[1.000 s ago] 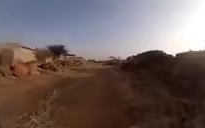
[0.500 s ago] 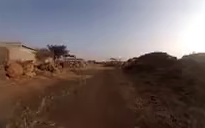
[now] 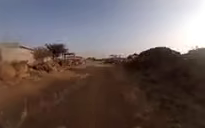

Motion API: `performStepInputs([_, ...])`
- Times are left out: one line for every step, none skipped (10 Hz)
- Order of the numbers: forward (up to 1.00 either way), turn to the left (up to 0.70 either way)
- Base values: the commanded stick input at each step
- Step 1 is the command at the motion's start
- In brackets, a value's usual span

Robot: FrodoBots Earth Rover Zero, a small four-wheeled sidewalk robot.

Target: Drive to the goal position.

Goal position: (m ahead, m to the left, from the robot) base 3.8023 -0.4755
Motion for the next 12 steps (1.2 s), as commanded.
performStepInputs([0.70,0.00])
performStepInputs([0.70,0.00])
performStepInputs([0.70,0.00])
performStepInputs([0.70,0.00])
performStepInputs([0.70,0.00])
performStepInputs([0.70,0.00])
performStepInputs([0.70,0.00])
performStepInputs([0.70,0.00])
performStepInputs([0.70,0.00])
performStepInputs([0.70,0.00])
performStepInputs([0.70,0.00])
performStepInputs([0.70,0.00])
